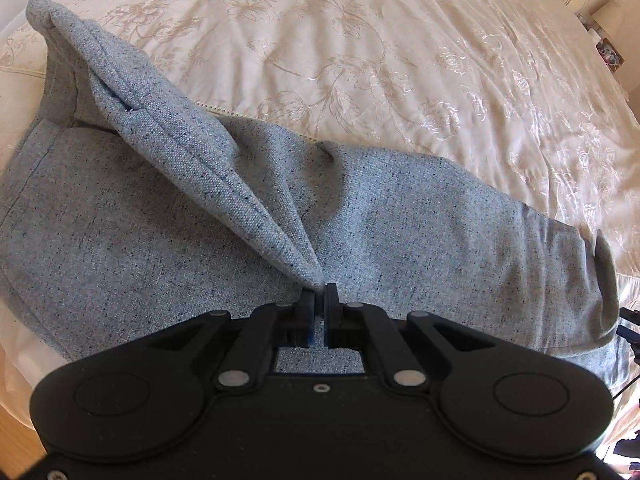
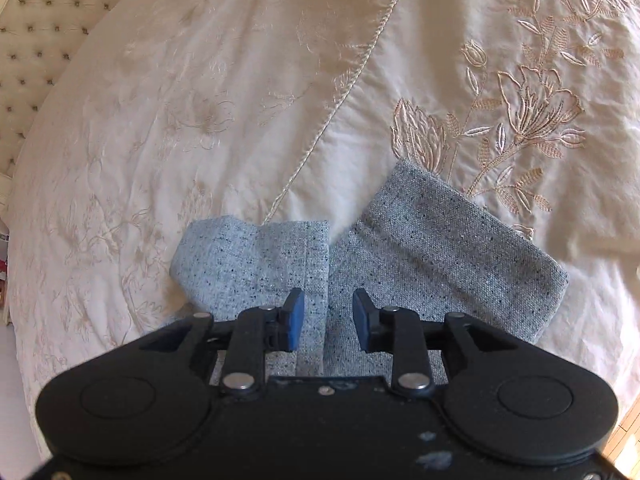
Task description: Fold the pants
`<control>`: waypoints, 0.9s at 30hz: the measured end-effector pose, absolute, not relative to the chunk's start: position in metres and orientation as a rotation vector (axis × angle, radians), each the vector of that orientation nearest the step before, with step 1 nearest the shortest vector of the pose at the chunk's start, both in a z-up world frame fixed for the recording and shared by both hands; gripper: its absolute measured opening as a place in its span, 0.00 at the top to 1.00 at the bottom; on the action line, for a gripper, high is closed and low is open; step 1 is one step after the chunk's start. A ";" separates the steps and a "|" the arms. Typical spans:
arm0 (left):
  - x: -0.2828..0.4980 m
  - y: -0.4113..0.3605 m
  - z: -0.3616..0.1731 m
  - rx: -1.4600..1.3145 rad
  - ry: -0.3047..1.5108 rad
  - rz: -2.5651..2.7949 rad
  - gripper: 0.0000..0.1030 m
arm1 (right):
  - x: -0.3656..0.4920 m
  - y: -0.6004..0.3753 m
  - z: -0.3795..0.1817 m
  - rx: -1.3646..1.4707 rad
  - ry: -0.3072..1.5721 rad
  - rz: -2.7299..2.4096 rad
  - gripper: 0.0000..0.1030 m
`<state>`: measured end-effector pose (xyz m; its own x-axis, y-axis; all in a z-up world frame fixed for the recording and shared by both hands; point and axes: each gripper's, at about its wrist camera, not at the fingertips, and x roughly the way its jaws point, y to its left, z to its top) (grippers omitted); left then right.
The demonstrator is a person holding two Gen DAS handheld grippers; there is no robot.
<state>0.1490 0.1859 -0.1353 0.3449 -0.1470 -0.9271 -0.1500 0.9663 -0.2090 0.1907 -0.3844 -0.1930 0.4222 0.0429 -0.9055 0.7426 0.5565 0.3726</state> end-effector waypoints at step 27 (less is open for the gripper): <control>0.122 0.206 -0.057 -0.364 0.983 0.079 0.96 | 0.128 -0.389 -0.073 0.766 0.806 -0.395 0.98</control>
